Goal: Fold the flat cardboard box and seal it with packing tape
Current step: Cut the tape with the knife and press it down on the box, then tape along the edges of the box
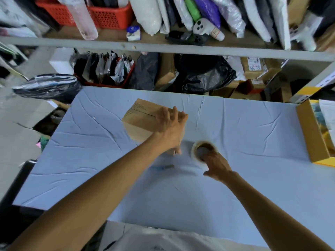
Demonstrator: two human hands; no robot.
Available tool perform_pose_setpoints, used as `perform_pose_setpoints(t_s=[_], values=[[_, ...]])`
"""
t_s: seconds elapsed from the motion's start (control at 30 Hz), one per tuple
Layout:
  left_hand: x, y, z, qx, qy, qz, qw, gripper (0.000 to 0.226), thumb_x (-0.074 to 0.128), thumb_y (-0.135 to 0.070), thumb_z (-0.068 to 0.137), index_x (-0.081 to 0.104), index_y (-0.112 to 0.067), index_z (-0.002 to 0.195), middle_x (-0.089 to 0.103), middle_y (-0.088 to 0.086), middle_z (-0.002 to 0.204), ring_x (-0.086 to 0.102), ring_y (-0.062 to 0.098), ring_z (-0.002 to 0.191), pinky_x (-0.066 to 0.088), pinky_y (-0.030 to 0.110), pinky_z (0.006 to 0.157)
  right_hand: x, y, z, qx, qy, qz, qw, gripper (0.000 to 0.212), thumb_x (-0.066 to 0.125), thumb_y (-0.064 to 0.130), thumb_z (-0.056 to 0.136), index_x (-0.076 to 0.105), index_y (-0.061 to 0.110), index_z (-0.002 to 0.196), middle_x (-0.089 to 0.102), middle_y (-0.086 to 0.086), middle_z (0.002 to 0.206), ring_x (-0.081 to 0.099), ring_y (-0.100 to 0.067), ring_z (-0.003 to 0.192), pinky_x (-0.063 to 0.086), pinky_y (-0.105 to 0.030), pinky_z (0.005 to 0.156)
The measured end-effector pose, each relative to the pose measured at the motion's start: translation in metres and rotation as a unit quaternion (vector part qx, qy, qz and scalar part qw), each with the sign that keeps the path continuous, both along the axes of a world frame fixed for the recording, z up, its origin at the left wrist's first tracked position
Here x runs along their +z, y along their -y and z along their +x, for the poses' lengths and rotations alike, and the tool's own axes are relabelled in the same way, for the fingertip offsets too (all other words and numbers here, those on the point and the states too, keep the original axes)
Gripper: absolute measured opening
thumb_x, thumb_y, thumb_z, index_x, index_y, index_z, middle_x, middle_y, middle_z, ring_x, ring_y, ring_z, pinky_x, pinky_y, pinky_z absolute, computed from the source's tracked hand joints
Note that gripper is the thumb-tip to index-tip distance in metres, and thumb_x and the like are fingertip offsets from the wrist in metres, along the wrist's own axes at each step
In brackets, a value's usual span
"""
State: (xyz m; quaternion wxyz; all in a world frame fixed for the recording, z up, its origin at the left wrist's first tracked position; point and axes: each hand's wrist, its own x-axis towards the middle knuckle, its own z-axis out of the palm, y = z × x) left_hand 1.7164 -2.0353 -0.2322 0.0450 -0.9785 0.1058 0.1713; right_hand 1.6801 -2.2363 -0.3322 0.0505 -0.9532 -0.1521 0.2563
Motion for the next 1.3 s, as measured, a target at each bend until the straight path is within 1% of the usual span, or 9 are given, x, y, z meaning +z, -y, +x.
perform_pose_setpoints(t_s=[0.17,0.27,0.37,0.47,0.6,0.67,0.73,1.0,1.3], values=[[0.014,-0.031,-0.005,-0.037,0.056,-0.002,0.998,0.116,0.082,-0.024,0.063,0.006,-0.025,0.15,0.017,0.006,0.152,0.028,0.037,0.13,0.041,0.047,0.095,0.001,-0.002,-0.006,-0.078,0.039,0.085,0.993,0.047,0.063,0.015,0.086,0.055,0.015,0.132,0.051,-0.009,0.139,0.055,-0.026,0.113,0.043,-0.029,0.093],[0.012,-0.034,-0.003,-0.03,0.093,-0.002,0.995,0.117,0.084,-0.033,0.059,0.01,-0.024,0.149,0.026,0.004,0.147,0.033,0.033,0.123,0.041,0.041,0.09,0.014,-0.002,0.002,-0.083,0.094,0.18,0.976,0.03,0.072,0.016,0.078,0.069,0.006,0.106,0.055,-0.01,0.135,0.055,-0.032,0.116,0.045,-0.03,0.088],[0.02,-0.029,0.0,0.02,0.077,-0.013,0.997,0.117,0.083,-0.044,0.063,0.007,-0.02,0.149,0.023,0.012,0.148,0.026,0.035,0.13,0.033,0.043,0.103,0.056,-0.012,0.012,-0.147,0.118,0.253,0.949,0.018,0.074,0.012,0.076,0.069,0.002,0.09,0.067,-0.012,0.105,0.059,-0.035,0.098,0.043,-0.032,0.074],[0.032,-0.025,0.0,0.061,0.038,-0.154,0.985,0.112,0.077,-0.044,0.072,0.001,-0.019,0.152,0.008,0.016,0.155,0.009,0.036,0.142,0.016,0.045,0.114,0.101,-0.024,0.021,-0.158,0.158,0.307,0.925,0.032,0.072,0.008,0.079,0.067,-0.001,0.11,0.063,-0.015,0.117,0.056,-0.033,0.106,0.043,-0.03,0.08],[0.044,-0.017,-0.007,0.177,0.033,-0.518,0.836,0.061,0.062,-0.036,0.086,0.036,-0.024,0.14,0.044,0.004,0.136,0.046,0.019,0.121,0.042,0.04,0.104,0.137,-0.033,0.026,-0.132,0.197,0.302,0.923,0.031,0.07,0.009,0.081,0.066,-0.001,0.11,0.061,-0.014,0.119,0.054,-0.031,0.105,0.034,-0.023,0.076],[0.052,-0.009,-0.008,0.264,-0.021,-0.602,0.753,0.055,0.058,-0.047,0.087,0.044,-0.017,0.131,0.056,0.005,0.118,0.057,0.019,0.105,0.048,0.041,0.096,0.144,-0.037,0.028,-0.117,0.211,0.29,0.926,0.024,0.071,0.011,0.079,0.068,-0.002,0.099,0.065,-0.014,0.111,0.056,-0.03,0.098,0.037,-0.027,0.072],[0.056,-0.003,-0.005,0.31,-0.054,-0.625,0.715,0.057,0.059,-0.048,0.088,0.048,-0.009,0.128,0.06,0.006,0.111,0.062,0.019,0.098,0.051,0.037,0.094,0.147,-0.041,0.027,-0.103,0.223,0.286,0.926,0.019,0.071,0.011,0.078,0.068,-0.003,0.091,0.066,-0.014,0.106,0.056,-0.03,0.093,0.041,-0.031,0.069],[0.049,-0.003,-0.003,0.317,-0.075,-0.621,0.713,0.043,0.066,-0.027,0.088,0.056,-0.004,0.123,0.064,0.01,0.109,0.065,0.024,0.101,0.053,0.032,0.092,0.142,-0.05,0.021,-0.065,0.254,0.269,0.927,0.014,0.072,0.01,0.078,0.065,-0.001,0.081,0.067,-0.012,0.088,0.057,-0.027,0.086,0.035,-0.026,0.067],[0.032,-0.003,-0.005,0.221,0.109,-0.591,0.768,0.003,0.065,-0.016,0.088,0.063,-0.014,0.089,0.062,-0.008,0.083,0.06,0.006,0.081,0.052,0.023,0.074,0.148,-0.051,0.018,-0.074,0.244,0.281,0.925,0.014,0.072,0.009,0.078,0.064,-0.003,0.081,0.063,-0.009,0.086,0.047,-0.018,0.074,0.032,-0.017,0.055]])
